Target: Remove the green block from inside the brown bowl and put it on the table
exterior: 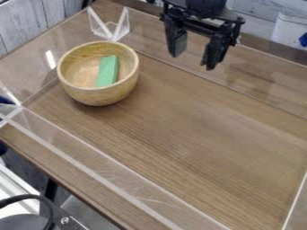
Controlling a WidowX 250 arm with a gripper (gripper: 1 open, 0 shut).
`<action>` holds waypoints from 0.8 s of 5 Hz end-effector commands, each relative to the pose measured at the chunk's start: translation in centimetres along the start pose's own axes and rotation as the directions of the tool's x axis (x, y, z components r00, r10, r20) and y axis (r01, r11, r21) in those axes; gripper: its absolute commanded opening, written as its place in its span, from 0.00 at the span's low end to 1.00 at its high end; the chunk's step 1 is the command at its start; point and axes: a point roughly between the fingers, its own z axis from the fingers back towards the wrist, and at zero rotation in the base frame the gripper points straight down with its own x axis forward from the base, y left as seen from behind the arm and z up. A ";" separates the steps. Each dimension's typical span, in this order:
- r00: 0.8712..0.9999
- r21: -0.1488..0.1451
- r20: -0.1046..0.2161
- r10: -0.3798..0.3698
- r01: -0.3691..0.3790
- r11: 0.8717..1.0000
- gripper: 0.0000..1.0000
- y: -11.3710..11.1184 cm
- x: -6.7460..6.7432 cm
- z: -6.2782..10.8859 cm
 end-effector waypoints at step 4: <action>0.992 0.012 0.000 0.123 -0.123 0.992 1.00 9.6 -2.7 -0.5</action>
